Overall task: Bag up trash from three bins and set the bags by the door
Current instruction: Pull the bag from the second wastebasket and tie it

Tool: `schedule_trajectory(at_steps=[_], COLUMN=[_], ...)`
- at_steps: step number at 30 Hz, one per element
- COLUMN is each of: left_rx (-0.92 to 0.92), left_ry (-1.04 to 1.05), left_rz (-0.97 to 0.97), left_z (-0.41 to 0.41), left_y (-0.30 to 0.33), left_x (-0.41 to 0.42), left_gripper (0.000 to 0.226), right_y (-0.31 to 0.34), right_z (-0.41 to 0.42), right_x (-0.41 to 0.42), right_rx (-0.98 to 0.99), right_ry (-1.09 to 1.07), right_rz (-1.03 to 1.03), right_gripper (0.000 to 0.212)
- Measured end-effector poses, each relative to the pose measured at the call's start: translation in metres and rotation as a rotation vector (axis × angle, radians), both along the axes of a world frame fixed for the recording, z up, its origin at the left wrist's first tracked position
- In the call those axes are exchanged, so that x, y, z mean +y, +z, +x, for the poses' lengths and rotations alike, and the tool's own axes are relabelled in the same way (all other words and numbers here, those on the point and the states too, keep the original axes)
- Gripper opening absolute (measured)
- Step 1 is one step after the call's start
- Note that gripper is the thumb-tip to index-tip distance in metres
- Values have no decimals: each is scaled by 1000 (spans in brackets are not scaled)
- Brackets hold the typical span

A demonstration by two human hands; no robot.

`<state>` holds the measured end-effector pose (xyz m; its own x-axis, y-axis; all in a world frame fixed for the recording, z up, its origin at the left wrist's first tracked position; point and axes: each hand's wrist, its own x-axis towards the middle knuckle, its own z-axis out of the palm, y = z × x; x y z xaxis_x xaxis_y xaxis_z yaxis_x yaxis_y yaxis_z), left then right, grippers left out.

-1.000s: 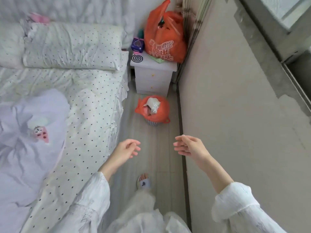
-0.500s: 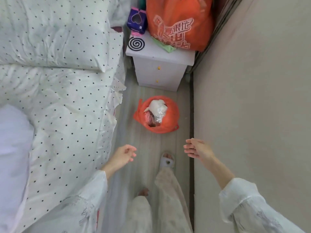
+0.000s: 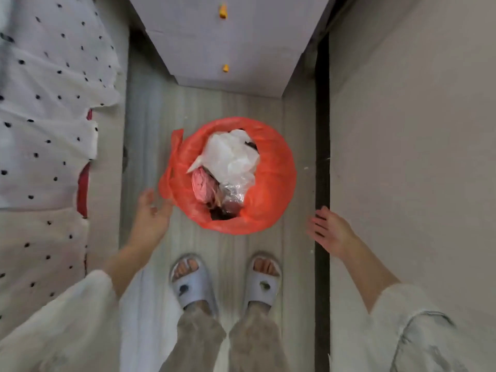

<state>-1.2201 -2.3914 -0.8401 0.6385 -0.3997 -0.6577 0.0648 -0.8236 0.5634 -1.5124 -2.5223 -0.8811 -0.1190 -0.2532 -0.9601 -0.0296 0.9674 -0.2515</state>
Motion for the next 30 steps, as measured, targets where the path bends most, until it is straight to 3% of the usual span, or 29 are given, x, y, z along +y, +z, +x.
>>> schedule_trajectory(at_steps=[3,6,12,17,19,22,30], left_rx=[29,81,-242,-279,-262,-212,-95], left_ry=[122,259,235,169,144,147,240], left_rz=[-17,-99,-118,-129,-102,-121,-209], left_z=[11,12,-3,-1,4,8,6], left_y=[-52,-89,-111,-106,-102,-92,-60], left_x=[-14,-23,-30,-24,-18,-11,-6], left_gripper=[70,69,41,16,7,20,15], right_y=[-65,-114,-158,-145,-137,-125,-68], right_z=[0,0,9,20,18,11,-5], right_x=[-5,-9,-17,-29,-26,-26,-27], right_rx=[-58,-82,-175,-202,-191,-151,-229], right_ry=[-89,-246,-186,24,81,100,-168], right_rz=[42,36,67,112,100,69,-130], right_gripper=[37,47,48,14,23,21,21])
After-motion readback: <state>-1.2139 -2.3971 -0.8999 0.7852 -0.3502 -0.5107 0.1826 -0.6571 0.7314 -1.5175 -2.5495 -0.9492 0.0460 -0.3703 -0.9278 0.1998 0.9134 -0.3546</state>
